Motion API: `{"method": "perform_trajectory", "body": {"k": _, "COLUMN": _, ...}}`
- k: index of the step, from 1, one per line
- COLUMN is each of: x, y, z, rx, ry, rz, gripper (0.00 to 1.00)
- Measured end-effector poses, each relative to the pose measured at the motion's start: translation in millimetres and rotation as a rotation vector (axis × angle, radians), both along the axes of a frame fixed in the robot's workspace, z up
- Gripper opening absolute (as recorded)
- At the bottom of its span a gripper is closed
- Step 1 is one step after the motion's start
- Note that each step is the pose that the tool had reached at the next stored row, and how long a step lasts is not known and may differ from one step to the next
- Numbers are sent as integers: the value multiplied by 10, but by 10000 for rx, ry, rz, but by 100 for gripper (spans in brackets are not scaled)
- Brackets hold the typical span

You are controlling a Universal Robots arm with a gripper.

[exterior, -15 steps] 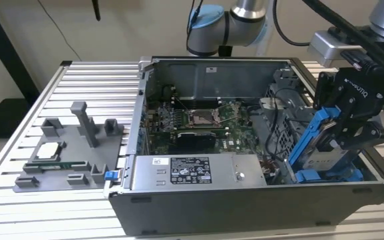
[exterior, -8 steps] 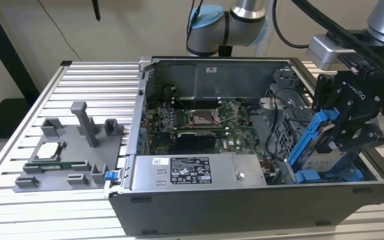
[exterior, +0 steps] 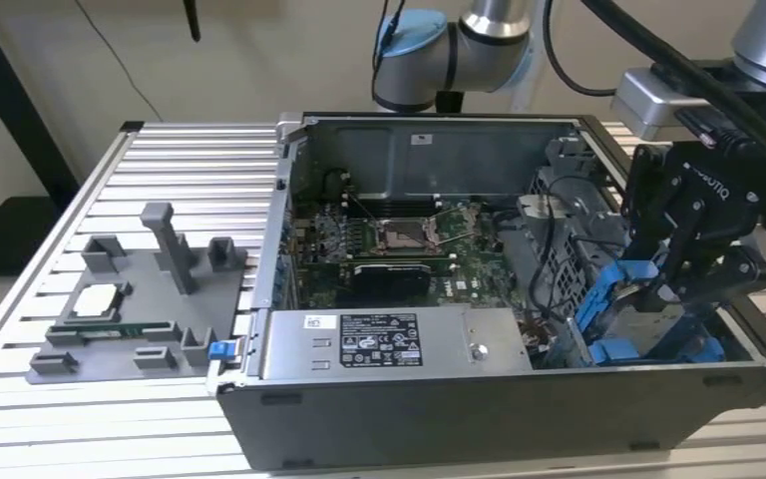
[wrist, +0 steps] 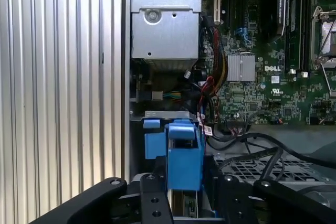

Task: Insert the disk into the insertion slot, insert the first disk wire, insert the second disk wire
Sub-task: 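Insert the disk into the insertion slot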

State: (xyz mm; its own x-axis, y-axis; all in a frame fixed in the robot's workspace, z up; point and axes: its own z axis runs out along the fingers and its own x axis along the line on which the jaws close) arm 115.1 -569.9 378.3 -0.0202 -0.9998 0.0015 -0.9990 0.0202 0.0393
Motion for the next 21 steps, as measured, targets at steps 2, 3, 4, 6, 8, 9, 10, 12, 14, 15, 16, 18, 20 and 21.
{"method": "perform_trajectory", "body": {"k": 2, "x": 0, "y": 0, "z": 10, "rx": 1, "ry": 0, "rz": 0, "gripper": 100}}
{"method": "perform_trajectory", "body": {"k": 3, "x": 0, "y": 0, "z": 21, "rx": 0, "ry": 0, "rz": -1, "gripper": 100}}
{"method": "perform_trajectory", "body": {"k": 4, "x": 0, "y": 0, "z": 33, "rx": 0, "ry": 0, "rz": 0, "gripper": 100}}
{"method": "perform_trajectory", "body": {"k": 6, "x": 0, "y": 0, "z": 62, "rx": -1, "ry": 0, "rz": 0, "gripper": 100}}
{"method": "perform_trajectory", "body": {"k": 8, "x": 0, "y": 0, "z": 92, "rx": -1, "ry": 1, "rz": 0, "gripper": 100}}
{"method": "perform_trajectory", "body": {"k": 9, "x": 0, "y": 1, "z": 102, "rx": -1, "ry": 0, "rz": 0, "gripper": 100}}
{"method": "perform_trajectory", "body": {"k": 10, "x": 0, "y": 6, "z": 107, "rx": 1, "ry": 0, "rz": 0, "gripper": 100}}
{"method": "perform_trajectory", "body": {"k": 12, "x": 0, "y": 24, "z": 112, "rx": 3, "ry": 0, "rz": 0, "gripper": 100}}
{"method": "perform_trajectory", "body": {"k": 14, "x": -1, "y": 47, "z": 112, "rx": 54, "ry": -20, "rz": -1, "gripper": 100}}
{"method": "perform_trajectory", "body": {"k": 15, "x": -2, "y": 60, "z": 112, "rx": 103, "ry": -42, "rz": -1, "gripper": 100}}
{"method": "perform_trajectory", "body": {"k": 16, "x": -1, "y": 75, "z": 112, "rx": 156, "ry": -64, "rz": 0, "gripper": 100}}
{"method": "perform_trajectory", "body": {"k": 18, "x": -1, "y": 117, "z": 112, "rx": 230, "ry": -93, "rz": 0, "gripper": 100}}
{"method": "perform_trajectory", "body": {"k": 20, "x": -1, "y": 159, "z": 112, "rx": 294, "ry": -120, "rz": 0, "gripper": 100}}
{"method": "perform_trajectory", "body": {"k": 21, "x": -2, "y": 177, "z": 112, "rx": 324, "ry": -136, "rz": 0, "gripper": 100}}
